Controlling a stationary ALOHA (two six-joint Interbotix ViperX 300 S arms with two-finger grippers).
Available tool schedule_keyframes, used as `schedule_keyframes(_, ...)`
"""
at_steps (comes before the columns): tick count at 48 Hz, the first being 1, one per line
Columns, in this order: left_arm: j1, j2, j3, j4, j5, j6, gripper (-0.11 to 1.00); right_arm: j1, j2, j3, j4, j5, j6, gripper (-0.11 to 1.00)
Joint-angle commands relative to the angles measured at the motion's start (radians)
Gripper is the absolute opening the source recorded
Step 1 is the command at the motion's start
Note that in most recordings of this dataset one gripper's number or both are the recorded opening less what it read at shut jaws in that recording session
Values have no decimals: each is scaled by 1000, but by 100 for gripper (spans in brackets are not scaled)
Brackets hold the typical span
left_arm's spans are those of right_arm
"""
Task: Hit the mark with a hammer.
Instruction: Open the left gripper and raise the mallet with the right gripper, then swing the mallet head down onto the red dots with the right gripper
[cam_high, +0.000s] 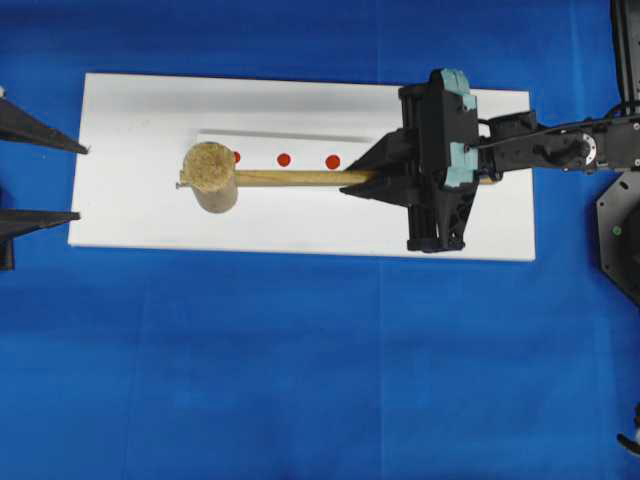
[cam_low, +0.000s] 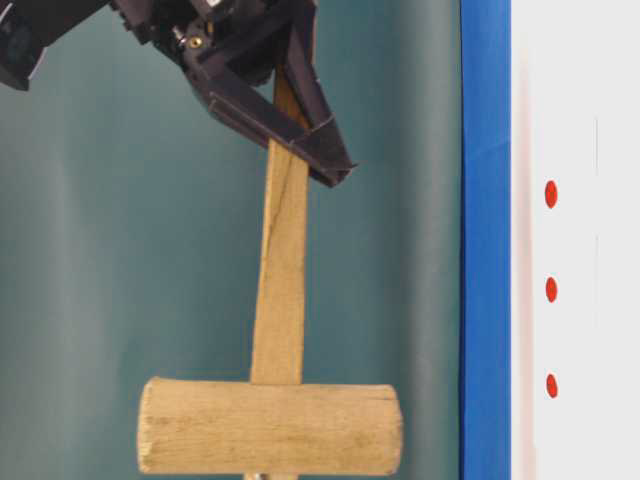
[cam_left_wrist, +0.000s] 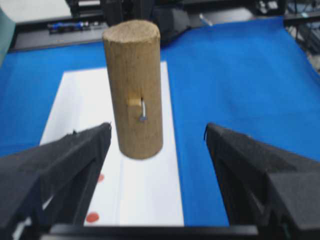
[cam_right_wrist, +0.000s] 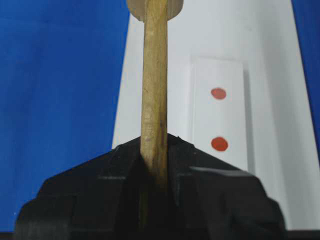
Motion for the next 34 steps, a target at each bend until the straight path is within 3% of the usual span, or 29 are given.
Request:
schedule_keyframes(1, 0, -15, -9, -2, 25, -3, 72, 2, -23, -14, 9, -11, 2, 1)
schedule_keyframes(20, 0, -6, -5, -2, 29, -5, 72, -49, -6, -18, 15, -127, 2, 1)
schedule_keyframes(34, 0, -6, 0, -2, 31, -6, 72, -69, 9, -29, 18, -144, 2, 1)
